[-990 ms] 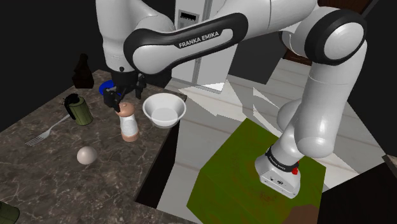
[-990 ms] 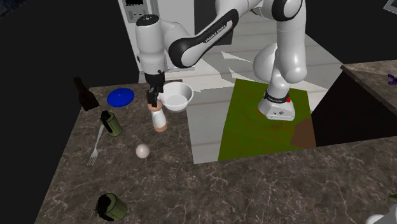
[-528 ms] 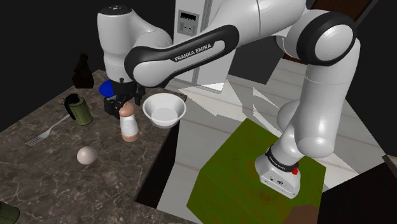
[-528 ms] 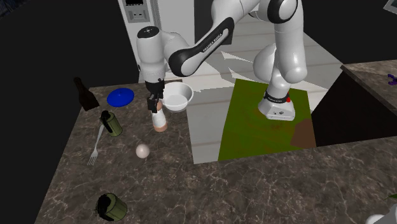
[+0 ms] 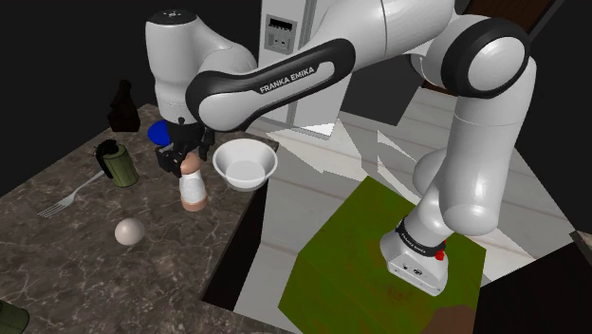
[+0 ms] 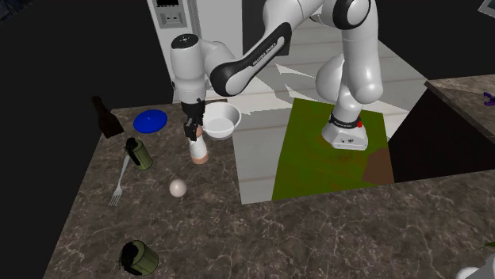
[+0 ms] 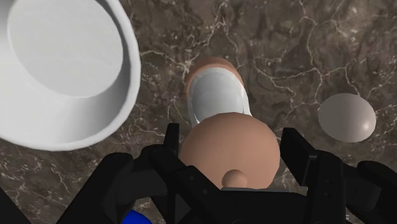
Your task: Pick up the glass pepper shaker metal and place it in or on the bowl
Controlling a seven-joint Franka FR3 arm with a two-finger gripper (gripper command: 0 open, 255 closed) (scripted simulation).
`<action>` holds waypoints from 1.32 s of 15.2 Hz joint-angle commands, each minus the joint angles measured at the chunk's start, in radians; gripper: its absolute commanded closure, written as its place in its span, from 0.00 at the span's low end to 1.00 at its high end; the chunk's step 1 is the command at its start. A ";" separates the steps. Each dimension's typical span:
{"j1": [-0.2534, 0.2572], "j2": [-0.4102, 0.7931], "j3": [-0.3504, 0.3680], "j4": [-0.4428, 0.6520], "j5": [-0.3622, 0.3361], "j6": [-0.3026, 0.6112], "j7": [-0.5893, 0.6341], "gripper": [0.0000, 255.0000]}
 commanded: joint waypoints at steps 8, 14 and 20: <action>0.000 0.001 0.000 -0.001 0.000 0.000 0.000 1.00; -0.002 -0.021 0.006 0.037 0.015 -0.057 -0.012 1.00; -0.003 -0.041 0.012 0.092 0.029 -0.129 -0.023 1.00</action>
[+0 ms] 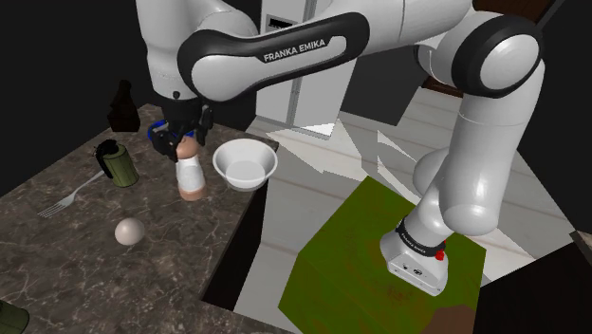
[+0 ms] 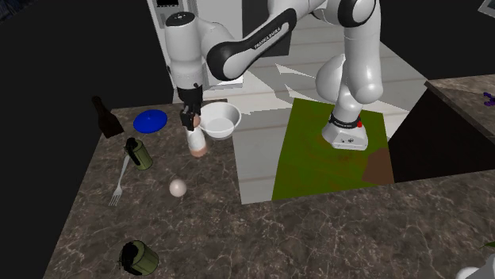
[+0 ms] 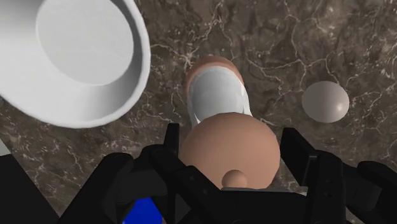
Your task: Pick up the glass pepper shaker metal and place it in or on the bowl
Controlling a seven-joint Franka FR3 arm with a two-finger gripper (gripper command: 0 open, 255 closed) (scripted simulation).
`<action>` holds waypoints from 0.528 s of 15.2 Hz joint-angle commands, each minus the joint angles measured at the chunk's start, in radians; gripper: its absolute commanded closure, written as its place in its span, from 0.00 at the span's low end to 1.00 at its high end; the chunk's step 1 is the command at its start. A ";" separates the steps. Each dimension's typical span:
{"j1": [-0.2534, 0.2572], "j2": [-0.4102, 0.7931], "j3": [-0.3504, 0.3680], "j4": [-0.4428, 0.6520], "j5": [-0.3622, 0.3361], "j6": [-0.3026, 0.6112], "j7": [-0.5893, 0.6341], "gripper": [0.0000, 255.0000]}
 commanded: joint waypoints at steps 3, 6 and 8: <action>0.002 -0.009 0.003 0.041 0.007 -0.049 -0.006 1.00; 0.003 -0.014 0.005 0.075 0.011 -0.087 -0.011 1.00; 0.005 -0.016 0.006 0.099 0.013 -0.113 -0.013 1.00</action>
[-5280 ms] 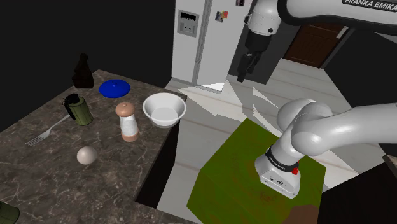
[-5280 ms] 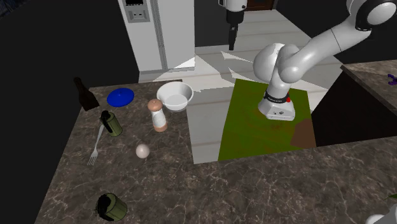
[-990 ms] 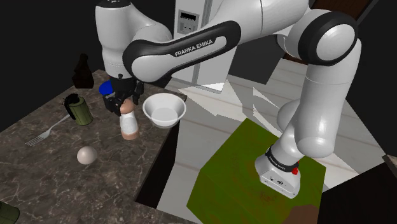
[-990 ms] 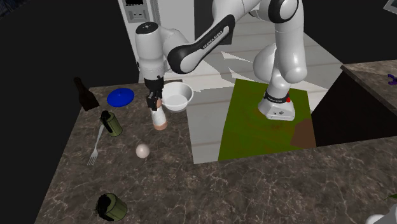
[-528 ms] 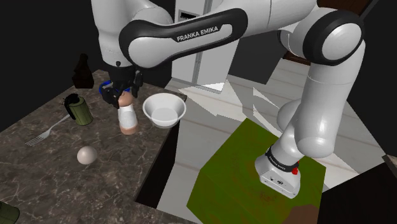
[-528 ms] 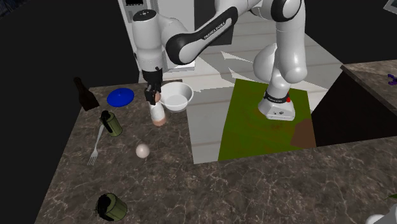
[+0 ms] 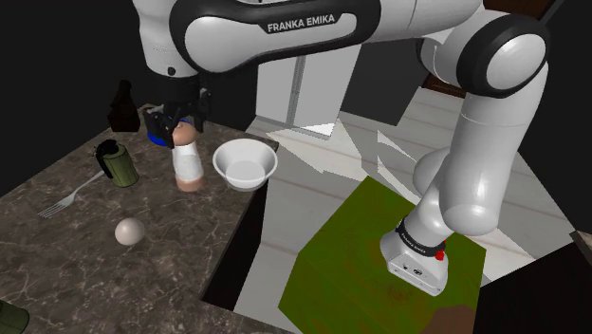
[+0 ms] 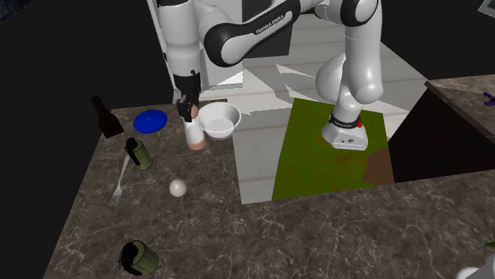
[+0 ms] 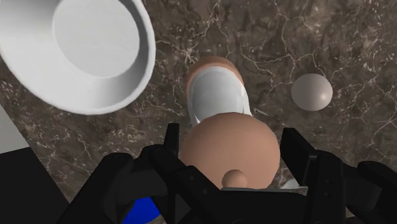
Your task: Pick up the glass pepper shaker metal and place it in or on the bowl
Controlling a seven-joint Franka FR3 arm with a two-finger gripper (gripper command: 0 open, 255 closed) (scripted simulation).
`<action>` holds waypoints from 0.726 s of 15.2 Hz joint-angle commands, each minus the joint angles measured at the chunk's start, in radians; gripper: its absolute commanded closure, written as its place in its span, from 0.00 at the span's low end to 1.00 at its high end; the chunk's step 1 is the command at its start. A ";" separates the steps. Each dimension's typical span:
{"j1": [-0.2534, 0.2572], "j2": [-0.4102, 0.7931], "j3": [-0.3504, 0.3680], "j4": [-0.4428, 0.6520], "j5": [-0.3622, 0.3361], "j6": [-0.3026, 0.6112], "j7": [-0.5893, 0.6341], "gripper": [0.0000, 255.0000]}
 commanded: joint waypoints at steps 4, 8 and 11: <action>0.005 -0.001 0.002 0.067 0.003 -0.067 -0.007 1.00; 0.011 0.002 0.004 0.126 0.003 -0.122 -0.011 1.00; 0.015 0.006 0.005 0.157 0.003 -0.151 -0.012 1.00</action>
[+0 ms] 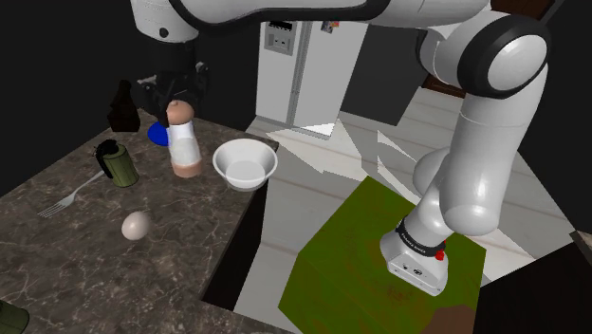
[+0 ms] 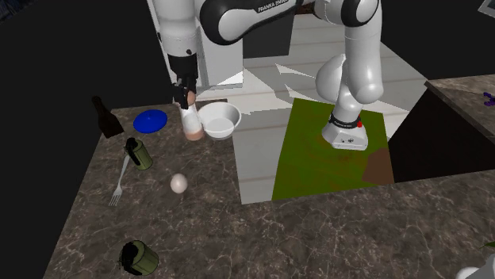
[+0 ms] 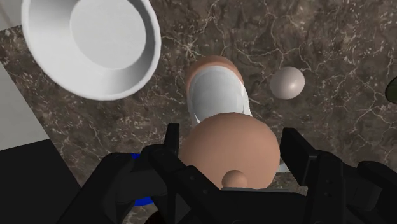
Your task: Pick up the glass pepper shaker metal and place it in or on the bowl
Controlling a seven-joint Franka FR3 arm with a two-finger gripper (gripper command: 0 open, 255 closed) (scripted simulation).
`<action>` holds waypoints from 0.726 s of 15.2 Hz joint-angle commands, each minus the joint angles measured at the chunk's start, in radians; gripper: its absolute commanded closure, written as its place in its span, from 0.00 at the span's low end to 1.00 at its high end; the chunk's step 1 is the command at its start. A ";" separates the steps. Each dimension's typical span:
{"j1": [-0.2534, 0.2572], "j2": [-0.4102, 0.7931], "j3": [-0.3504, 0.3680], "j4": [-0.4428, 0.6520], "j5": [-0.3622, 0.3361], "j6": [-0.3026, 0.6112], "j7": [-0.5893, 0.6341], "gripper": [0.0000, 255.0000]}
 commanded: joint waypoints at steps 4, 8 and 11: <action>-0.081 -0.114 -0.013 -0.096 0.059 -0.002 -0.088 1.00; -0.148 -0.215 -0.041 -0.173 0.113 -0.012 -0.183 1.00; -0.191 -0.280 -0.069 -0.214 0.147 -0.027 -0.256 1.00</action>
